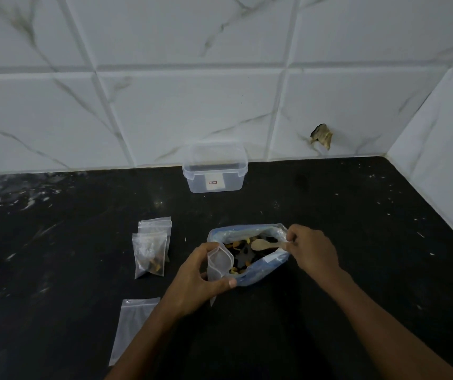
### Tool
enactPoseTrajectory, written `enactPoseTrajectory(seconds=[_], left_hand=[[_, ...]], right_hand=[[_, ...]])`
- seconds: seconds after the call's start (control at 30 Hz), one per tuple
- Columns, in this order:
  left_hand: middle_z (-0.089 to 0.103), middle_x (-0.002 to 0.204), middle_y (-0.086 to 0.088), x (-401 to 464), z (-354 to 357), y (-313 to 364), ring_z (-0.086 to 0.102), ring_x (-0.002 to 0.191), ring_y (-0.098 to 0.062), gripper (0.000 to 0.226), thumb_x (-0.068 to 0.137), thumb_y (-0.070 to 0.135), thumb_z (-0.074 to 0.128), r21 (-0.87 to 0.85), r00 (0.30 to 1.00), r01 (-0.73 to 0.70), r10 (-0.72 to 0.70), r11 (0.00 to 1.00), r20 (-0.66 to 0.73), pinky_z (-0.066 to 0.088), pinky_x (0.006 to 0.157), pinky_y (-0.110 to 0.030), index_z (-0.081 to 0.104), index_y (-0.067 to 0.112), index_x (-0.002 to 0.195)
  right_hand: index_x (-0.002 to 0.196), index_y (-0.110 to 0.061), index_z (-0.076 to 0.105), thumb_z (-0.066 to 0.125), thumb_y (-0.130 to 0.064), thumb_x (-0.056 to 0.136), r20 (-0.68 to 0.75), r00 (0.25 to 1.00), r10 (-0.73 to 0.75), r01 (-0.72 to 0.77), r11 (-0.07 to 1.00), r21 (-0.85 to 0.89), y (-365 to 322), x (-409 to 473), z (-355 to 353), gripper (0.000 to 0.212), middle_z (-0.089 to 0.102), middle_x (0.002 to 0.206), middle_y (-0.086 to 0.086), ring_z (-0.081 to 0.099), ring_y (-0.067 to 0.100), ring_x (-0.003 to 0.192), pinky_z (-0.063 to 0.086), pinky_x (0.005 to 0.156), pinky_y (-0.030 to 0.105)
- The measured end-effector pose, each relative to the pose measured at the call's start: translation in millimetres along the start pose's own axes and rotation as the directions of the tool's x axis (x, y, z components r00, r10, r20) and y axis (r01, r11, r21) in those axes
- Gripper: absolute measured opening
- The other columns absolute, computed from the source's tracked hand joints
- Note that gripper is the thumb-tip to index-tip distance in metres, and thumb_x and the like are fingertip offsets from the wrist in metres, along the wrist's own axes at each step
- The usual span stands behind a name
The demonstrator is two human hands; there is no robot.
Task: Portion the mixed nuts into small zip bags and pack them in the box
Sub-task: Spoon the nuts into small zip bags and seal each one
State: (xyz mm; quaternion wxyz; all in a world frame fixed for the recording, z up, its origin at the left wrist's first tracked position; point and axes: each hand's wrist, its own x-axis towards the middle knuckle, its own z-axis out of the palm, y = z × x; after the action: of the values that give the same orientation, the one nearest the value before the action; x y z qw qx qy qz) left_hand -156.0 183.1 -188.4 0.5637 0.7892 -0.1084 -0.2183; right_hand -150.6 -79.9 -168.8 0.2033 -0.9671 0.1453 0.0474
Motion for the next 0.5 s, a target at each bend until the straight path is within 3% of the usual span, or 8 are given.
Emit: enactPoseTrajectory(seconds=[0.1,0.2,0.33,0.4,0.5], left_hand=[[0.048,0.136,0.015,2,3,-3,0.052,0.123,-0.007,0.076,0.057,0.058,0.08,0.028,0.999,-0.017,0.018,0.999,-0.028,0.05,0.101,-0.034,0.043,0.052,0.123],[0.048,0.136,0.013,4,3,-4,0.052,0.124,-0.008,0.081,0.054,0.062,0.079,0.02,1.0,-0.005,0.006,1.0,-0.028,0.051,0.101,-0.037,0.042,0.052,0.125],[0.053,0.135,0.01,5,3,-5,0.055,0.123,-0.01,0.092,0.051,0.071,0.08,0.01,1.0,0.012,-0.012,1.0,0.015,0.051,0.1,-0.041,0.044,0.045,0.131],[0.052,0.136,0.01,4,5,-5,0.055,0.124,-0.011,0.092,0.051,0.07,0.081,0.005,1.0,0.019,-0.019,1.0,0.02,0.051,0.101,-0.042,0.044,0.045,0.132],[0.051,0.137,0.011,2,9,-6,0.053,0.124,-0.009,0.088,0.055,0.063,0.081,0.008,1.0,0.026,-0.027,1.0,0.01,0.051,0.101,-0.041,0.042,0.046,0.132]], right_hand=[[0.097,-0.022,0.068,0.059,-0.015,0.092,-0.06,0.993,-0.105,0.105,0.994,-0.001,0,3,-8,0.013,0.064,0.093,-0.003,0.059,0.009,0.077,0.045,0.062,0.022],[0.1,-0.017,0.071,0.053,-0.011,0.094,-0.114,0.974,-0.196,0.192,0.981,-0.039,-3,5,-19,0.02,0.062,0.093,0.003,0.059,0.015,0.079,0.048,0.066,0.027],[0.1,-0.018,0.067,0.053,-0.009,0.092,0.064,0.983,-0.173,0.182,0.97,-0.164,-12,14,-19,0.018,0.065,0.097,0.004,0.062,0.019,0.087,0.045,0.069,0.025],[0.092,-0.02,0.064,0.052,-0.009,0.093,0.124,0.984,-0.128,0.143,0.983,-0.115,-17,14,-17,0.016,0.061,0.091,0.002,0.061,0.016,0.084,0.043,0.066,0.022],[0.094,-0.016,0.069,0.052,-0.01,0.095,0.112,0.989,-0.097,0.092,0.994,0.054,-21,13,-12,0.018,0.064,0.087,0.0,0.064,0.013,0.078,0.051,0.068,0.025]])
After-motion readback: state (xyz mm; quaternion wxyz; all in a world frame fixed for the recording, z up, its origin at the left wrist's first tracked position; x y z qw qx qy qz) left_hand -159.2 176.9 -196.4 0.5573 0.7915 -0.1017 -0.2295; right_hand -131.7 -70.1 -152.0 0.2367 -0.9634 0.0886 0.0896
